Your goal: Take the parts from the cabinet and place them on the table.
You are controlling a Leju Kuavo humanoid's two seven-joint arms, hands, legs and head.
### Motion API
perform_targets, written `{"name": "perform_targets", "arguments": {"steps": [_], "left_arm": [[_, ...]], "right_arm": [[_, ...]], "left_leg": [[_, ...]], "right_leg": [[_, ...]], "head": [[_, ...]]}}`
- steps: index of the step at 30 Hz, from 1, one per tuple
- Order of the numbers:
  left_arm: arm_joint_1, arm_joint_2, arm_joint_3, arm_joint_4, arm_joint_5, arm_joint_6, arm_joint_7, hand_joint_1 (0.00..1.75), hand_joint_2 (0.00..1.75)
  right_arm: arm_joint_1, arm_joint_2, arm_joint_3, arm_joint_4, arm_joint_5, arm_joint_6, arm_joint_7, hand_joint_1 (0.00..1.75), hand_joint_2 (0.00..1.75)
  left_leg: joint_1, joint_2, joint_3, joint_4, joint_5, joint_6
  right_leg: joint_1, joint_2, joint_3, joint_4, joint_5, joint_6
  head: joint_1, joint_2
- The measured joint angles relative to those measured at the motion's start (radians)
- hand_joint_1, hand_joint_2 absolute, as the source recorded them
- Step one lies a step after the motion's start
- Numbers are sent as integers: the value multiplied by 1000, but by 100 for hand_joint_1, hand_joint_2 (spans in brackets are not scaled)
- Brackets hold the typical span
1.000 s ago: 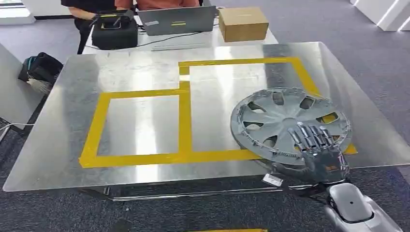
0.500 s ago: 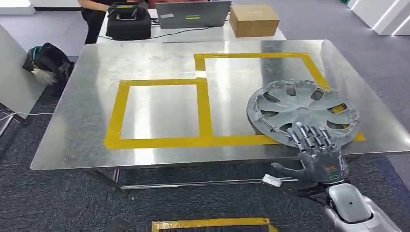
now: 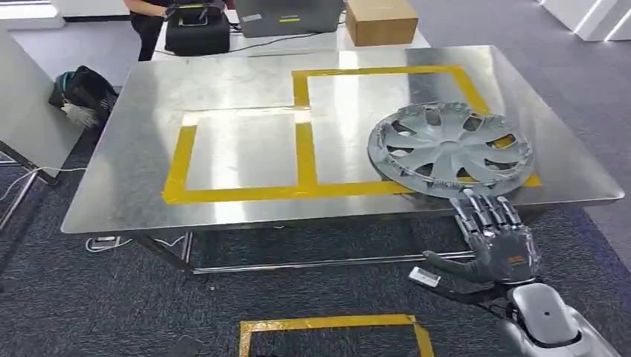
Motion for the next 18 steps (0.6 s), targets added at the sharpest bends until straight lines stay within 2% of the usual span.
{"name": "perform_targets", "arguments": {"steps": [1, 2, 3, 4, 5, 7, 8, 9, 10, 11, 12, 13, 14, 15, 16, 17, 18], "left_arm": [[-1, 0, 0, 0, 0, 0, 0, 0, 0], [-2, 0, 0, 0, 0, 0, 0, 0, 0], [-5, -2, 0, 0, -1, -1, 0, 0, 0], [-9, -4, 0, 0, -1, -2, 0, 0, 0], [-12, -5, 0, -1, -2, -3, 0, 0, 0], [-10, -4, 0, -1, -2, -3, 0, 0, 0], [-6, -3, 0, -1, -1, -3, 1, 0, 0], [-5, -2, 0, -1, -1, -3, 2, 0, 0], [-5, 0, 0, -1, -1, -4, 2, 0, 0], [-5, -1, 0, -1, -2, -4, 3, 0, 0], [-5, -2, 0, -1, -2, -4, 3, 0, 0], [-5, -2, 0, -1, -2, -4, 3, 0, 0], [-5, -2, 0, -1, -2, -4, 3, 0, 0], [-5, -2, 0, -1, -2, -4, 3, 0, 0], [-5, -2, 0, -1, -2, -4, 3, 0, 0], [-5, -2, 0, -1, -2, -5, 3, 0, 0], [-6, -2, 0, -1, -2, -5, 3, 0, 0]], "right_arm": [[8, -1, -5, -8, -7, 3, -2, 0, 0], [15, -3, -12, -17, -14, 5, -3, 0, 0], [23, -7, -17, -28, -18, 6, -3, 0, 0], [31, -13, -24, -40, -21, 6, -4, 0, 0], [33, -18, -29, -48, -24, 6, -6, 0, 0], [50, -23, -36, -56, -28, 7, -6, 0, 0], [64, -25, -38, -59, -29, 10, -6, 0, 0], [75, -29, -40, -63, -31, 13, -6, 0, 0], [85, -32, -43, -66, -32, 14, -6, 0, 0], [88, -35, -47, -71, -35, 16, -5, 0, 0], [88, -37, -50, -76, -40, 19, -5, 0, 0], [91, -38, -52, -78, -42, 20, -5, 0, 0], [97, -39, -55, -80, -43, 23, -4, 0, 0], [102, -39, -56, -81, -44, 23, -4, 0, 0], [105, -40, -58, -83, -44, 23, -3, 0, 0], [105, -40, -59, -86, -44, 23, -3, 0, 0], [104, -40, -61, -89, -44, 23, -3, 0, 0]], "left_leg": [[5, 0, 44, -49, 38, -4], [10, 1, 109, -133, 60, -10], [17, 1, 176, -216, 46, -15], [15, -2, 226, -298, 18, -12], [11, -3, 221, -305, 8, 9], [3, -2, 208, -302, 20, 27], [3, 0, 195, -305, 34, 41], [3, 3, 187, -305, 45, 52], [2, 3, 173, -305, 57, 60], [-1, 3, 158, -305, 68, 64], [-5, 3, 143, -304, 81, 67], [-8, 3, 129, -303, 92, 68], [-10, 3, 115, -303, 102, 68], [-12, 3, 101, -302, 113, 68], [-14, 3, 87, -302, 124, 67], [-14, 3, 76, -302, 135, 65], [-14, 2, 69, -301, 144, 62]], "right_leg": [[-4, 0, -16, 4, 9, 6], [-8, 1, -30, 9, 18, 14], [-6, 1, -37, 17, 24, 23], [-4, 0, -50, 28, 28, 29], [-4, 0, -53, 27, 39, 38], [-10, 0, -54, 11, 63, 50], [-15, 1, -57, 8, 76, 57], [-17, 2, -68, 21, 42, 59], [-15, 4, -90, 69, -26, 59], [-13, 7, -109, 148, -93, 60], [-10, 8, -129, 235, -143, 61], [-8, 8, -140, 303, -170, 59], [-5, 8, -137, 340, -168, 56], [-3, 8, -112, 335, -138, 53], [-1, 9, -67, 289, -98, 48], [1, 9, -3, 208, -64, 42], [4, 10, 68, 111, -59, 37]], "head": [[0, 0], [0, 0], [-2, 0], [-5, 0], [-2, 0], [-3, 0], [-3, 0], [-2, 0], [0, 0], [0, 0], [1, 0], [0, 0], [1, 0], [1, 0], [0, 0], [1, 0], [0, 0]]}}
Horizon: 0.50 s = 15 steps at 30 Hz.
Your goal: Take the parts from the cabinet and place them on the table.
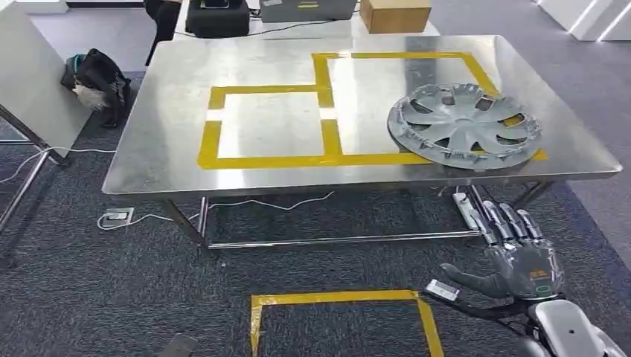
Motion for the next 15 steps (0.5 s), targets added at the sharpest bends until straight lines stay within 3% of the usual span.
{"name": "perform_targets", "arguments": {"steps": [1, 2, 4, 5, 6, 7, 9, 10, 11, 12, 13, 14, 15], "left_arm": [[0, 0, 0, 0, 0, 0, 0, 0, 0], [0, 0, 0, 0, 0, 0, 0, 0, 0], [-2, 0, 0, 0, 0, 0, 0, 0, 0], [-1, 0, 0, 0, 0, 0, 0, 0, 0], [0, 2, 0, 0, 0, 0, 0, 0, 0], [2, 2, 0, 0, 0, -1, 1, 0, 0], [1, 2, 0, 0, 0, -2, 1, 0, 0], [0, 2, 0, 0, 0, -3, 1, 0, 0], [0, 2, 0, 0, 0, -3, 1, 0, 0], [0, 2, 0, 0, 0, -3, 1, 0, 0], [0, 2, 0, 0, 0, -3, 1, 0, 0], [1, 3, 0, 0, 0, -3, 1, 0, 0], [0, 3, 0, 0, 0, -2, 1, 0, 0]], "right_arm": [[-2, -2, -1, -5, 0, 0, 0, 0, 0], [-2, -3, -2, -10, -1, 0, 0, 0, 0], [1, -5, -2, -13, -3, 0, 0, 0, 0], [2, -5, -2, -13, -5, 2, 0, 0, 0], [2, -6, -1, -14, -10, 5, 0, 0, 0], [1, -6, -2, -14, -16, 10, 0, 0, 0], [6, -6, -2, -19, -24, 14, -4, 0, 0], [7, -7, -2, -19, -25, 16, -6, 0, 0], [8, -7, -2, -19, -26, 18, -6, 0, 0], [10, -7, -2, -19, -26, 19, -8, 0, 0], [10, -7, -2, -19, -26, 20, -9, 0, 0], [10, -7, -2, -19, -26, 21, -9, 0, 0], [10, -8, -2, -19, -26, 21, -11, 0, 0]], "left_leg": [[-3, 0, -6, 1, 9, -6], [-3, -1, -4, 2, 17, -11], [1, 0, -1, -4, 34, -21], [0, -1, -4, -5, 41, -28], [3, -2, -11, 2, 31, -33], [2, -1, -25, 27, -25, -40], [6, -1, -63, 165, -164, -48], [7, 0, -79, 242, -204, -52], [8, 0, -84, 296, -209, -54], [9, 0, -77, 314, -190, -56], [10, 0, -50, 297, -150, -56], [11, 0, -9, 245, -108, -55], [12, 0, 47, 172, -85, -54]], "right_leg": [[3, 3, 62, -102, -51, -4], [6, 5, 90, -131, -55, -7], [12, 6, 66, -125, -47, -15], [12, 6, 60, -124, -40, -24], [3, 0, 49, -128, -24, -36], [4, -1, 33, -128, -12, -44], [3, -2, 8, -127, 17, -50], [3, -2, -12, -125, 33, -50], [3, -2, -31, -123, 46, -48], [3, -2, -49, -121, 55, -45], [2, -2, -68, -119, 65, -41], [1, -3, -84, -116, 74, -37], [0, -2, -98, -111, 83, -32]], "head": [[1, 0], [-4, 0], [5, 0], [5, 0], [3, 0], [1, 0], [-5, 0], [-5, 0], [-5, 0], [-5, 0], [-5, 0], [-5, 0], [-5, 0]]}}
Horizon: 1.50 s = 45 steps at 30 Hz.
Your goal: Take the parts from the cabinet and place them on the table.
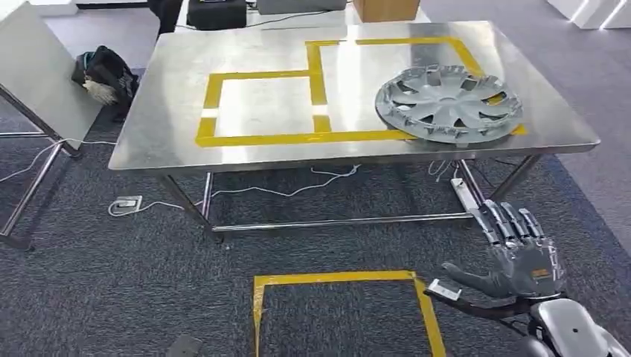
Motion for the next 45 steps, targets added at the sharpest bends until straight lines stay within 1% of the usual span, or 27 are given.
{"name": "perform_targets", "arguments": {"steps": [2, 3, 6, 8, 10, 11, 12, 13, 15, 16, 17, 18, 20, 22, 24, 25, 26, 27, 29, 30, 31, 32, 34, 35, 36, 38, 45], "left_arm": [[-4, 0, 0, 0, -2, 2, 0, 0, 0], [-7, -1, 0, 0, -2, 3, 0, 0, 0], [1, 0, 0, 0, -6, 5, 1, 0, 0], [2, 2, 0, 0, -8, 6, 0, 0, 0], [2, 0, 0, 0, -9, 6, 0, 0, 0], [3, 0, 0, 0, -9, 6, 1, 0, 0], [4, 0, 0, 0, -9, 6, 0, 0, 0], [5, 0, 0, 0, -9, 6, 0, 0, 0], [6, -1, 0, 0, -9, 6, 1, 0, 0], [5, -1, 0, 0, -9, 6, 0, 0, 0], [3, -1, 0, 0, -9, 6, 0, 0, 0], [3, -1, 0, 0, -10, 6, 0, 0, 0], [3, 1, 0, 0, -11, 6, 1, 0, 0], [2, 6, 0, -1, -11, 6, 1, 0, 0], [1, 6, 0, -1, -11, 7, 3, 0, 0], [1, 3, 0, -1, -11, 7, 2, 0, 0], [-2, 1, 0, -1, -11, 6, 1, 0, 0], [-3, 1, 0, -1, -11, 6, 0, 0, 0], [-3, 2, 0, -1, -10, 6, 0, 0, 0], [-3, 1, 0, -1, -10, 6, 1, 0, 0], [-1, -1, 0, -1, -10, 6, 5, 0, 0], [0, -3, 0, -1, -10, 5, 6, 0, 0], [2, -5, 0, -1, -10, 5, 6, 0, 0], [0, 5, 0, -2, -10, 5, 6, 0, 0], [1, 1, 1, -4, -10, 5, 7, 0, 0], [1, -1, 1, -5, -10, 5, 7, 0, 0], [1, 16, 1, -8, -10, 6, 7, 0, 0]], "right_arm": [[0, -5, -1, -2, 5, 2, -1, 0, 0], [-1, -8, -1, -2, 9, 2, -1, 0, 0], [1, -12, -2, -2, 10, 2, -1, 0, 0], [4, -16, -2, -2, 11, 2, -1, 0, 0], [3, -17, -2, -2, 10, 2, -1, 0, 0], [4, -17, -1, -2, 11, 2, -1, 0, 0], [6, -17, 0, -1, 11, 2, -1, 0, 0], [7, -17, 0, -1, 11, 2, -1, 0, 0], [6, -18, -1, -1, 11, 2, -1, 0, 0], [3, -19, -1, -1, 11, 2, -1, 0, 0], [1, -19, -1, -1, 11, 2, -1, 0, 0], [0, -19, -2, -3, 11, 1, -1, 0, 0], [5, -20, -3, -2, 11, 2, -1, 0, 0], [3, -20, -3, -2, 10, 2, -2, 0, 0], [1, -21, -5, -3, 10, 1, -2, 0, 0], [3, -23, -6, -4, 10, 0, -2, 0, 0], [4, -23, -6, -4, 10, 0, -2, 0, 0], [2, -25, -7, -4, 10, 0, -2, 0, 0], [6, -27, -8, -4, 10, 0, -1, 0, 0], [10, -27, -8, -4, 10, 0, -2, 0, 0], [14, -27, -8, -3, 10, 0, -2, 0, 0], [15, -28, -8, -3, 10, 0, -2, 0, 0], [14, -31, -8, -3, 10, 0, -2, 0, 0], [13, -31, -8, -2, 10, 0, -2, 0, 0], [16, -32, -6, 0, 10, 2, -3, 0, 0], [13, -33, -6, 0, 10, 2, -3, 0, 0], [19, -32, -4, 0, 13, 2, -4, 0, 0]], "left_leg": [[0, -1, 121, -167, -39, 8], [-1, -1, 125, -194, -62, 23], [-3, 2, 111, -190, -42, 48], [-3, 6, 102, -189, -29, 62], [-6, 6, 87, -188, -17, 65], [-7, 6, 81, -188, -13, 65], [-8, 7, 76, -188, -8, 64], [-8, 7, 73, -188, -6, 64], [-8, 6, 73, -188, -3, 60], [-8, 6, 74, -187, -3, 59], [-15, 6, 66, -184, -2, 53], [-15, 6, 59, -180, 2, 47], [-17, 6, 54, -179, 5, 61], [-21, 5, 49, -179, 6, 62], [-27, 5, 53, -207, 39, 77], [-13, 6, 79, -267, 71, 90], [-10, 10, 87, -294, 87, 78], [-4, 10, 87, -308, 92, 83], [6, 12, 80, -307, 92, 70], [11, 12, 77, -306, 93, 62], [21, 11, 74, -302, 94, 50], [32, 11, 70, -295, 93, 36], [61, 9, 53, -260, 81, 3], [59, 8, 38, -231, 70, -17], [63, 5, 28, -219, 63, -26], [60, -4, 12, -186, 59, -42], [63, -4, 14, -187, 59, -47]], "right_leg": [[5, -1, -18, 16, 10, 10], [6, -2, -26, 20, 21, 18], [-2, 0, -31, 10, 42, 32], [-3, 0, -71, 91, -33, 40], [-2, 1, -137, 267, -117, 46], [-1, 1, -156, 328, -139, 46], [-1, 1, -154, 341, -139, 44], [-1, 1, -120, 304, -118, 42], [-1, 1, 4, 113, -46, 35], [-1, 1, 50, 28, -42, 33], [3, 3, 71, 8, -55, 31], [3, 4, 64, 9, -49, 24], [1, 5, 56, 7, -44, 27], [-5, 6, 51, 3, -35, 33], [-9, 6, 55, -21, -13, 39], [-3, 7, 58, -34, -18, 36], [-1, 8, 48, -27, -35, 39], [-2, 9, 30, 23, -75, 44], [-12, 10, -30, 174, -141, 60], [-19, 9, -51, 234, -159, 71], [-29, 9, -50, 246, -150, 84], [-38, 7, -22, 204, -119, 98], [-63, 0, 88, 21, -41, 135], [-63, 9, 121, -31, -82, 168], [-57, 30, 102, 27, -60, 138], [-69, 35, 79, 48, -98, 83], [-110, 31, 36, 51, -70, 65]], "head": [[0, 0], [2, 0], [1, 0], [5, 0], [5, 0], [5, 0], [4, 0], [5, 0], [4, 0], [5, 0], [3, 0], [2, 0], [3, 0], [4, 0], [1, 0], [0, 0], [3, 0], [5, 0], [7, 0], [7, 0], [6, 0], [8, 0], [7, 0], [11, 0], [23, 0], [9, 0], [-8, 0]]}}
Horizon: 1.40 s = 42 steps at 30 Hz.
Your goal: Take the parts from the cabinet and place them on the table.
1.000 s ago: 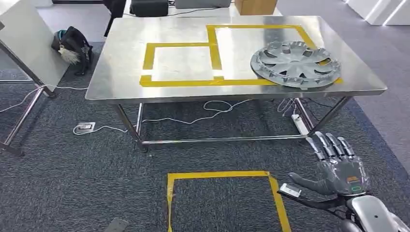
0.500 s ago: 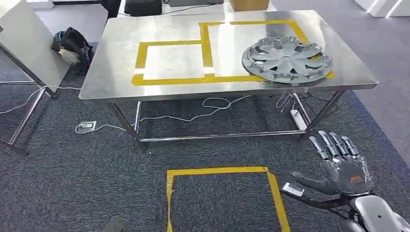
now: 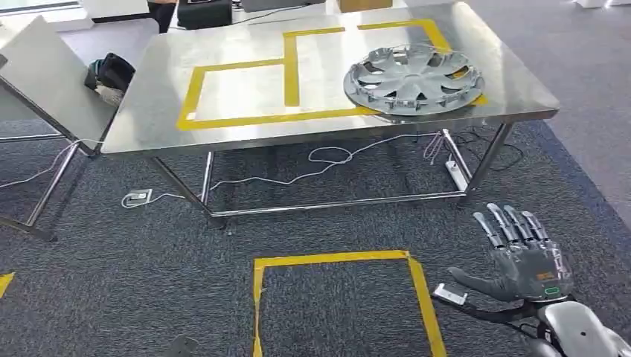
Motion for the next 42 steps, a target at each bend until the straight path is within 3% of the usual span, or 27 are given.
{"name": "perform_targets", "arguments": {"steps": [2, 3, 4, 6, 12, 13, 14, 15, 17, 18, 20, 23, 26, 27, 28, 30, 31, 32, 33, 34, 35, 36, 37, 38, 41, 42], "left_arm": [[0, -2, 0, 0, 0, 0, 0, 0, 0], [0, -2, 0, 0, 0, 0, 0, 0, 0], [1, -3, 0, 0, 0, 0, 0, 0, 0], [0, -7, 0, 0, -1, 0, -1, 0, 0], [0, -7, 0, 0, -1, 0, -1, 0, 0], [-1, -12, 0, 0, -2, -1, -2, 0, 0], [-2, -14, 0, 0, -3, -1, -3, 0, 0], [0, -22, 0, 0, -5, -1, -5, 0, 0], [0, -20, 0, 0, -2, 0, -6, 0, 0], [0, -19, 0, 0, 2, -2, -5, 0, 0], [0, -19, 3, 0, 6, -17, -12, 0, 0], [2, -19, 4, 0, 22, -96, -119, 0, 0], [1, -22, 4, 0, 7, -95, -135, 0, 0], [-1, -26, 3, 0, 0, -81, -129, 0, 0], [-2, -32, 3, 0, -3, -66, -118, 0, 0], [-7, -42, 2, 0, -16, -40, -77, 0, 0], [-6, -44, 2, 0, -23, -30, -60, 0, 0], [-4, -46, 2, 0, -27, -19, -44, 0, 0], [1, -47, 2, 0, -30, -10, -32, 0, 0], [6, -46, 2, 0, -31, -1, -23, 0, 0], [10, -45, 2, 0, -31, 5, -15, 0, 0], [13, -42, 2, 0, -31, 11, -12, 0, 0], [14, -37, 2, 0, -29, 13, -10, 0, 0], [16, -35, 2, 0, -22, 16, -9, 0, 0], [25, -34, 5, 0, -10, 19, -5, 0, 0], [26, -34, 5, 0, -10, 19, -4, 0, 0]], "right_arm": [[0, 0, 0, 0, 5, 0, 0, 0, 0], [0, 0, 0, 0, 7, 0, 0, 0, 0], [1, 0, 0, 0, 9, 0, 0, 0, 0], [2, -2, -2, 0, 14, 0, 0, 0, 0], [1, -2, -2, 0, 14, 0, 0, 0, 0], [0, -6, -3, 0, 16, 0, 0, 0, 0], [0, -8, -3, 0, 18, 0, 0, 0, 0], [-2, -13, -2, 0, 38, 1, 0, 0, 0], [-5, -23, -2, 0, 72, 7, 3, 0, 0], [-5, -24, -1, 0, 84, 12, 7, 0, 0], [-5, -26, -1, 0, 96, 11, 13, 0, 0], [12, -26, -1, -3, 102, -11, 37, 0, 0], [17, -26, 1, -10, 135, -24, 47, 0, 0], [16, -26, 2, -9, 145, -28, 52, 0, 0], [13, -26, 5, -9, 153, -31, 59, 0, 0], [11, -26, 10, -6, 161, -36, 89, 0, 0], [11, -26, 13, -2, 161, -39, 110, 0, 0], [11, -26, 16, 2, 162, -42, 132, 0, 0], [12, -27, 22, 5, 163, -45, 155, 0, 0], [14, -33, 27, 6, 164, -48, 177, 0, 0], [15, -42, 32, 6, 164, -52, 199, 0, 0], [15, -54, 36, 6, 164, -53, 225, 0, 0], [11, -66, 42, 7, 164, -53, 247, 0, 0], [13, -80, 50, 4, 165, -57, 275, 0, 0], [12, -127, 83, 0, 166, -54, 348, 0, 0], [9, -143, 94, -4, 167, -53, 365, 0, 0]], "left_leg": [[2, 0, 0, 0, 4, 2], [2, -1, 1, 0, 28, 15], [1, -1, -4, -1, 80, 32], [8, -1, -10, 1, 63, 12], [9, 0, -9, 1, 59, 8], [14, 4, -4, -11, 34, -15], [17, 8, 6, -26, 10, -27], [21, 11, -6, -19, -1, -45], [18, 10, -13, -14, 3, -31], [17, 10, -16, -11, 1, -20], [13, 10, -24, 4, -4, -9], [6, 10, -43, 32, -13, 10], [-5, 8, -47, 24, -3, 35], [3, 4, -36, 6, 14, 44], [0, 2, -33, 0, 19, 51], [-9, -5, -39, 0, 22, 57], [-15, -9, -42, 0, 24, 62], [-21, -16, -44, 1, 26, 64], [-25, -25, -46, 1, 27, 64], [-26, -36, -47, 2, 28, 62], [-26, -48, -48, 4, 30, 59], [-26, -58, -50, 9, 30, 56], [-31, -66, -53, 13, 32, 49], [-34, -77, -57, 18, 30, 42], [-30, -97, -64, 8, 47, 27], [-29, -80, -66, 15, 41, 27]], "right_leg": [[-3, 0, -15, 0, 10, -2], [-2, 0, -22, 1, 14, -1], [4, -1, -29, 3, 17, 0], [17, -2, -34, 0, 23, 0], [18, -2, -35, 0, 23, 0], [24, -4, -38, 4, 22, 0], [27, -7, -43, 7, 21, 2], [30, -15, -35, -7, 30, 11], [26, -16, -21, -38, 51, 22], [24, -16, -20, -41, 54, 27], [20, -16, -21, -43, 59, 35], [13, -18, -21, -47, 64, 52], [9, -21, 1, -93, 86, 79], [5, -27, -5, -88, 81, 74], [13, -33, -19, -50, 43, 61], [36, -31, -86, 118, -53, 47], [46, -30, -119, 200, -88, 43], [55, -29, -135, 246, -103, 36], [62, -29, -123, 235, -92, 29], [67, -26, -85, 177, -64, 22], [68, -17, -27, 84, -27, 16], [66, 9, 30, -5, -5, 13], [68, 39, 38, -20, -31, 11], [71, 31, 43, -26, -22, -9], [78, 5, 40, -12, -17, -31], [75, -7, 39, -15, -12, -40]], "head": [[-10, 0], [-18, 0], [-24, 0], [-26, 0], [-27, 0], [-27, 0], [-27, 0], [-20, 0], [-21, 0], [-22, 0], [-22, 0], [-23, 0], [-23, 0], [-17, 0], [-14, 0], [-8, 0], [-8, 0], [-9, 0], [-9, 0], [-9, 0], [-9, 0], [-9, 0], [-10, 0], [-7, 0], [-9, 0], [-11, 0]]}}
